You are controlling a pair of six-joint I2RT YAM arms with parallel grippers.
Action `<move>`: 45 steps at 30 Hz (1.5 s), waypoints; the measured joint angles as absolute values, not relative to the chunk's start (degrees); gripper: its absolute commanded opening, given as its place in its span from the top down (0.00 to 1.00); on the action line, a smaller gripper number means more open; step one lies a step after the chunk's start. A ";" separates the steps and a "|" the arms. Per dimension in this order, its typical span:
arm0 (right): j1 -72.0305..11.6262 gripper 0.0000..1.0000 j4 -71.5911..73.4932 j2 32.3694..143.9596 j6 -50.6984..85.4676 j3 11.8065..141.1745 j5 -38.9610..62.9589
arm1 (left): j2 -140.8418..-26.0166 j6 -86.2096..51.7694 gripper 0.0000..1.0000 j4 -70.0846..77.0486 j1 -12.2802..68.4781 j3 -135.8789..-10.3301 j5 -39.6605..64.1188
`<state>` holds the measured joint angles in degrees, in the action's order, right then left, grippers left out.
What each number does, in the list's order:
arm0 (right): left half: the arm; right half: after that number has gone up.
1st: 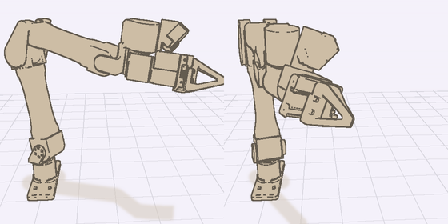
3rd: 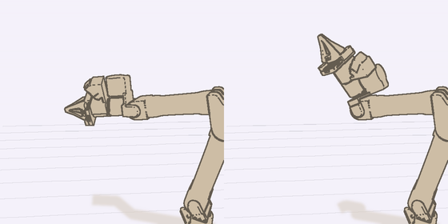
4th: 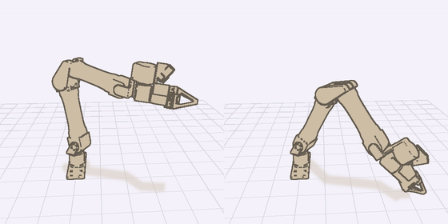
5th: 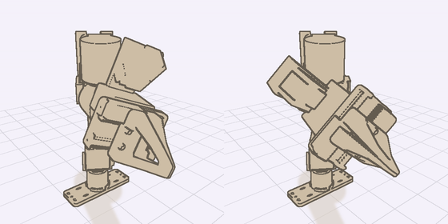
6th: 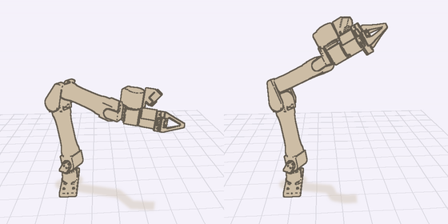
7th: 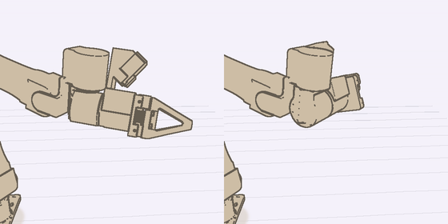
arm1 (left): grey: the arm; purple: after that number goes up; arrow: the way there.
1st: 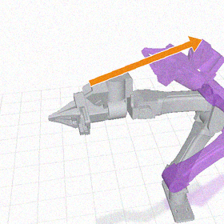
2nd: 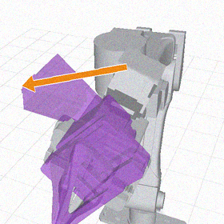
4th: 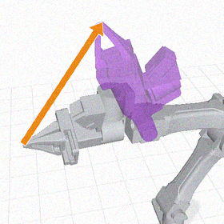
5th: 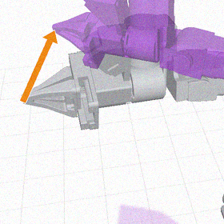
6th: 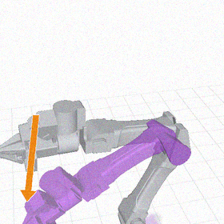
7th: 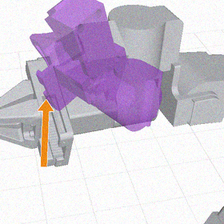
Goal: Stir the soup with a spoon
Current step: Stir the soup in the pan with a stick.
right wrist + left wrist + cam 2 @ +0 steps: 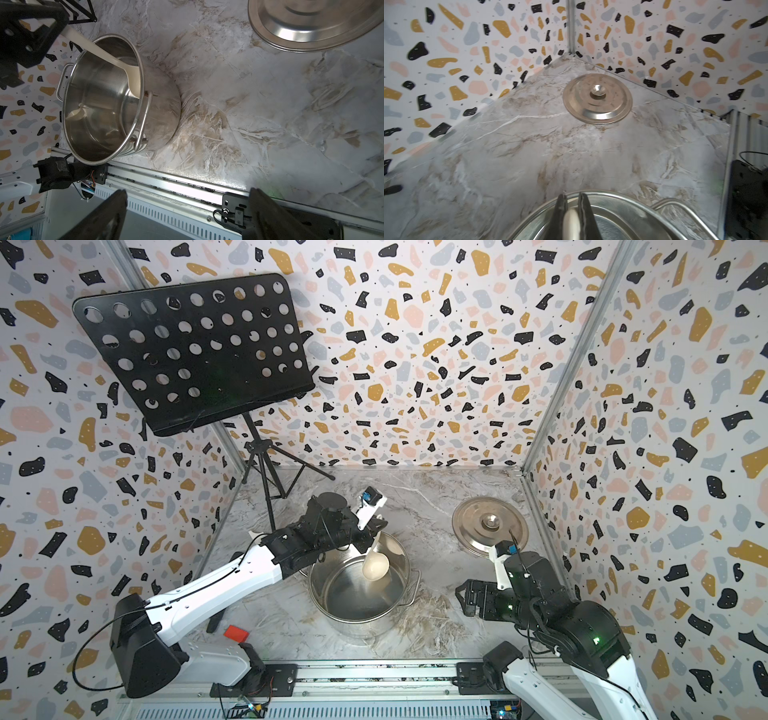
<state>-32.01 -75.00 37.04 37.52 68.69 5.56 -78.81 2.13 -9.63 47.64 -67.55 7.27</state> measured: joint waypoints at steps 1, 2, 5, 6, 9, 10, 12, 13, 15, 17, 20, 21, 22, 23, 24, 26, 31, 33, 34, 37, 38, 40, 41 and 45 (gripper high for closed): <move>-32.01 0.04 -75.02 37.04 37.52 68.69 5.56 | -78.94 2.22 1.00 -9.56 49.17 -67.55 7.40; -32.01 0.04 -75.02 37.04 37.52 68.69 5.56 | -79.05 2.35 1.00 -9.56 50.52 -67.55 7.49; -32.01 0.04 -75.00 37.01 37.54 68.69 5.54 | -78.85 2.46 1.00 -9.63 54.39 -67.53 7.68; -32.01 0.04 -75.02 36.97 37.56 68.69 5.54 | -78.50 2.50 1.00 -9.76 55.48 -67.48 7.73; -32.01 0.04 -75.02 36.67 37.80 68.69 5.52 | -75.05 2.57 1.00 -10.22 58.30 -65.14 8.08; -32.01 0.04 -75.02 36.53 37.95 68.66 5.50 | -73.25 2.59 1.00 -10.76 58.98 -63.83 8.14; -32.01 0.04 -75.02 36.40 38.04 68.62 5.50 | -69.76 2.63 1.00 -12.01 59.88 -61.01 8.51; -32.01 0.04 -75.02 36.40 38.13 68.60 5.50 | -67.75 2.72 1.00 -12.75 60.12 -59.27 8.67; -32.01 0.04 -75.02 36.42 38.15 68.60 5.50 | -64.01 2.81 1.00 -14.28 60.23 -55.88 8.58; -32.01 0.04 -75.02 36.56 38.13 68.60 5.48 | -60.71 2.81 1.00 -16.10 60.23 -53.15 7.73; -32.01 0.04 -75.00 37.28 38.11 68.60 5.50 | -56.25 2.74 1.00 -18.22 59.88 -49.76 5.34; -32.01 0.04 -75.00 37.60 38.11 68.60 5.52 | -54.87 2.48 1.00 -18.48 59.31 -48.77 4.91; -32.01 0.04 -74.98 37.95 38.09 68.60 5.52 | -53.56 2.15 1.00 -18.55 58.43 -47.83 4.40; -32.01 0.04 -74.98 38.24 38.09 68.60 5.52 | -52.40 1.74 1.00 -18.48 57.25 -47.00 3.92; -32.01 0.04 -74.94 38.48 38.09 68.60 5.54 | -51.22 1.19 1.00 -18.37 55.68 -46.17 3.42; -32.01 0.04 -74.94 38.83 38.09 68.60 5.54 | -49.34 0.10 1.00 -17.93 52.31 -44.80 2.35; -32.01 0.05 -74.91 39.18 38.09 68.60 5.54 | -48.66 -1.83 1.00 -16.47 44.49 -43.64 -0.32; -32.01 0.05 -74.91 39.18 38.09 68.60 5.56 | -49.91 -1.98 1.00 -15.59 42.26 -43.90 -0.80; -32.01 0.05 -74.91 39.18 38.09 68.60 5.56 | -50.92 -1.93 1.00 -15.25 41.58 -44.31 -0.91; -32.01 0.05 -74.94 39.16 38.09 68.60 5.63 | -55.11 -1.04 1.00 -14.17 40.91 -47.03 -0.71; -32.01 0.05 -74.94 39.16 38.09 68.60 5.67 | -56.84 -0.64 1.00 -13.80 40.88 -48.29 -0.36; -32.01 0.05 -74.94 39.16 38.09 68.60 5.78 | -60.29 -0.34 1.00 -12.86 40.88 -51.13 1.10; -32.01 0.05 -74.94 39.16 38.04 68.60 5.78 | -62.00 -0.21 1.00 -12.25 40.88 -52.56 2.04; -32.01 0.05 -74.94 39.09 37.89 68.60 5.78 | -69.34 0.19 1.00 -8.80 41.17 -57.52 7.11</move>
